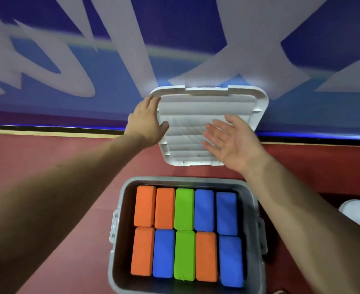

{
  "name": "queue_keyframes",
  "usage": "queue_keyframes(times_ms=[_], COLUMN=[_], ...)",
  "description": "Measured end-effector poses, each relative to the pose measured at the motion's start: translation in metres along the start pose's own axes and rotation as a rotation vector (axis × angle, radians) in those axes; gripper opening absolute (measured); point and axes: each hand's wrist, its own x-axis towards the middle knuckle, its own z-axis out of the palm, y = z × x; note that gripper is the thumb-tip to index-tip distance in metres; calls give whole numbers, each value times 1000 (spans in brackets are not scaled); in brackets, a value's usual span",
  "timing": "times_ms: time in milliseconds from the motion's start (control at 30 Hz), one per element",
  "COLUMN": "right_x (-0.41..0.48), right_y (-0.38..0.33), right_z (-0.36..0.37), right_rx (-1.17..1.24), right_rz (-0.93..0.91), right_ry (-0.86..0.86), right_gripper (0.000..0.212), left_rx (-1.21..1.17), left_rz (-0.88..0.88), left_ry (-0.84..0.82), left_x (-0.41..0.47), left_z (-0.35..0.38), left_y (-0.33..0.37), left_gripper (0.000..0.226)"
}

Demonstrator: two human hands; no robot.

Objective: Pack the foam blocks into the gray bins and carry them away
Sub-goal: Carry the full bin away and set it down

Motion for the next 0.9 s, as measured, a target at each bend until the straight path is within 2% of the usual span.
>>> queue_keyframes(times_ms=[100, 233, 433, 500, 533, 567, 600, 667, 733, 800, 900], right_x=[-7, -9, -10, -11, -12, -12, -13, -16, -16, -14, -7], right_y=[0, 11, 27, 33, 35, 37, 39, 44, 54, 72, 105], right_z=[15, 23, 15, 10, 8, 6, 6, 10, 14, 14, -13], right_rx=[50, 38, 37, 47, 54, 66, 80, 85, 31, -49, -124], right_rz=[24, 55, 78, 79, 74, 70, 72, 81, 80, 58, -26], right_ry=[-55, -57, -28, -9, 7, 24, 35, 52, 72, 175, 446], right_gripper=[28, 30, 31, 34, 38, 43, 50, 61, 49, 37, 29], left_rx=[38, 25, 119, 203, 223, 186, 100, -201, -386, -379, -378], left_rz=[-2, -142, -195, -165, -122, -79, -13, 71, 111, 204, 255], left_ry=[28, 9, -54, -59, -71, -96, -108, -145, -194, -202, -203], left_x=[22, 37, 55, 59, 56, 48, 35, -6, -61, -111, -153], left_z=[-3, 2, -1, -5, -6, -4, 0, 17, 40, 64, 89], left_y=[19, 23, 20, 17, 16, 14, 12, 10, 18, 27, 37], left_gripper=[63, 72, 74, 59, 42, 22, 16, 18, 27, 43, 58])
